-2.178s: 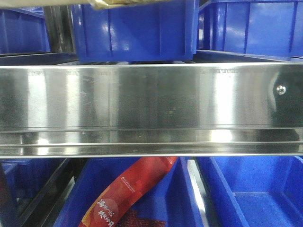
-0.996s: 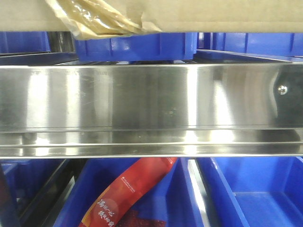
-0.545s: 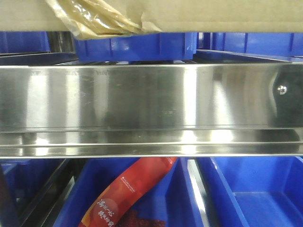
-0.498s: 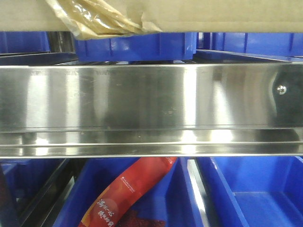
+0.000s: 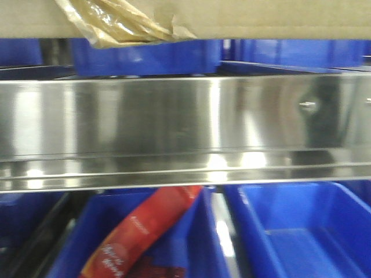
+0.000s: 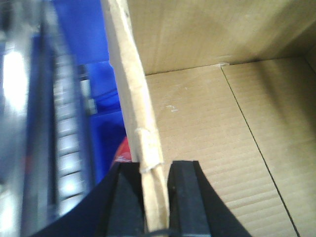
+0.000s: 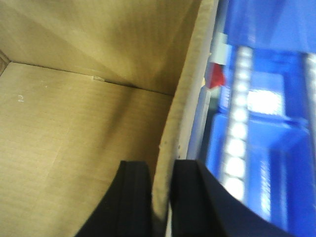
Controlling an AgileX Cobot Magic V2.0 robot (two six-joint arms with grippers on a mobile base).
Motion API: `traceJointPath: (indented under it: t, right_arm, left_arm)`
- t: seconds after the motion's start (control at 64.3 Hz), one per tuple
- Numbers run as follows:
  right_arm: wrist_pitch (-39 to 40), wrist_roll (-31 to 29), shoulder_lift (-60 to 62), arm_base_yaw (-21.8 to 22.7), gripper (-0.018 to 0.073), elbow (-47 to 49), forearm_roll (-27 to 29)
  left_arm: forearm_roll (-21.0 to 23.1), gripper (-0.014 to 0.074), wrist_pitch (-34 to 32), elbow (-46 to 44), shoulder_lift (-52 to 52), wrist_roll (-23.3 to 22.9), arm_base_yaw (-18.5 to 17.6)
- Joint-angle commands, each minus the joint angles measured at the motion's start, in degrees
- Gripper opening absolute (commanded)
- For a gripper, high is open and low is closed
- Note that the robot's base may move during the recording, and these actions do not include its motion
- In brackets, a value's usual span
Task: Grab carton from right shelf to conveyor
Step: 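Hold the carton with both grippers while driving toward the conveyor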
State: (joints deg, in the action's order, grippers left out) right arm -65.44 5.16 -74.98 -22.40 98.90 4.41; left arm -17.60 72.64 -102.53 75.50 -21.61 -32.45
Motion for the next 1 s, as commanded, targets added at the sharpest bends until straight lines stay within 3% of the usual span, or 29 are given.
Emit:
traceJointPath:
  t: [0.0,0.98]
  right_arm:
    - [3.4,-0.2,0.2,-0.1,-0.0067,0.2,-0.3]
    - [3.4,-0.2,0.2,-0.1,-0.0067,0.2,-0.3]
  left_arm:
    - [2.9,-0.0009,-2.7,-0.3,-1.0,0.2,-0.8]
    - [2.9,-0.0009,-2.7,-0.3,-1.0,0.2,-0.8]
